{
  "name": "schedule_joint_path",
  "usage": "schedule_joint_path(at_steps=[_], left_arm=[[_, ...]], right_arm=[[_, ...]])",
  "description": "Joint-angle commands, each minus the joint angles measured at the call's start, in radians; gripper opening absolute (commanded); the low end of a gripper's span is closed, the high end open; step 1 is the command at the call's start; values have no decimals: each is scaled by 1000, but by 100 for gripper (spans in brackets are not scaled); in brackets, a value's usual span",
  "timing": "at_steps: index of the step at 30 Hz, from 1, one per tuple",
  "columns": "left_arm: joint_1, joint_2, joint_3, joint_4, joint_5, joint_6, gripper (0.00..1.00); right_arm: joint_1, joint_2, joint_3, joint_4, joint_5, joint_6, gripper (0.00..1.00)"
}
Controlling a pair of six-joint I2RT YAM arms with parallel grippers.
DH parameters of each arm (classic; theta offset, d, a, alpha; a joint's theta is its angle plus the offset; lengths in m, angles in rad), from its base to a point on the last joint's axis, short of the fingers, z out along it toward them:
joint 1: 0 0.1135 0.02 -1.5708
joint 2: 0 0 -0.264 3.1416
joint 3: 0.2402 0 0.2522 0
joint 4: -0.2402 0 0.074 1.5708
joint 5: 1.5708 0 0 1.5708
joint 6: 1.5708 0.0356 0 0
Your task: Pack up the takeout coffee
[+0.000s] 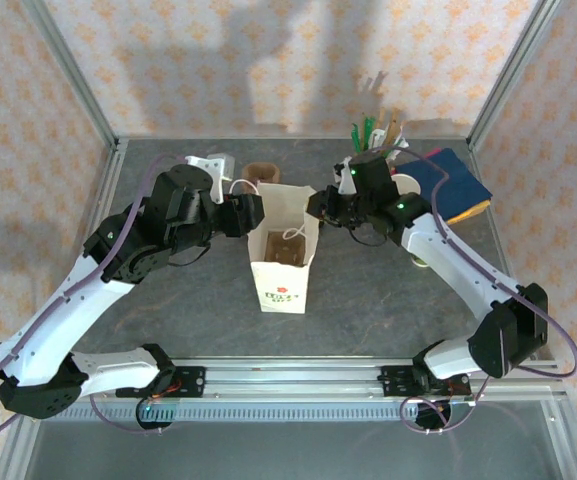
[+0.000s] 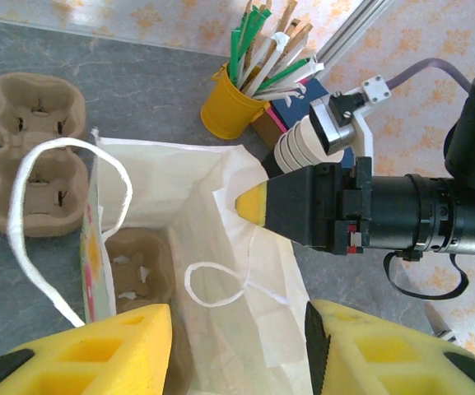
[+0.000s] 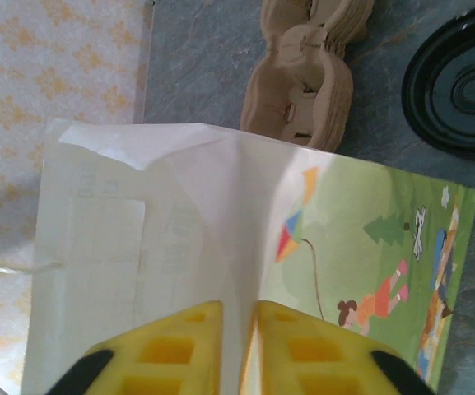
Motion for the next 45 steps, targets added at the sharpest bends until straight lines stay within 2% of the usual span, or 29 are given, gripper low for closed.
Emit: schedule_joint_path(at_steps=[1, 6, 11, 18, 25, 28, 31, 34, 38, 40, 45], left_arm=[[13, -14, -8, 13, -24, -4, 48], [41, -37, -51, -8, -143, -36, 49], [79, -66, -89, 36, -232, -16, 57], [102, -80, -95, 107, -358, 78, 70], [114, -105, -144, 221, -433, 139, 80], [139, -104, -159, 224, -462, 151, 85], [200, -105, -190, 225, -447, 155, 87], [272, -129, -261, 273, -382, 167, 91], [371, -160, -372, 342, -301, 173, 98], [411, -170, -418, 369, -230, 192, 99], [454, -194, -512, 417, -192, 203, 99]], right_arm=[[-7, 6, 73, -55, 64, -39, 23], [-7, -15, 144, -143, 169, -57, 38], [-8, -63, 194, -183, 243, -52, 48], [-14, -154, 217, -231, 382, -74, 59], [-132, -268, 151, -260, 430, -50, 67], [-183, -318, 110, -274, 452, -59, 73], [-253, -343, 91, -315, 468, -84, 79], [-317, -345, 95, -372, 487, -107, 81], [-345, -353, 76, -427, 615, -120, 96], [-368, -360, 45, -446, 659, -107, 100], [-484, -375, -74, -440, 606, -95, 100]])
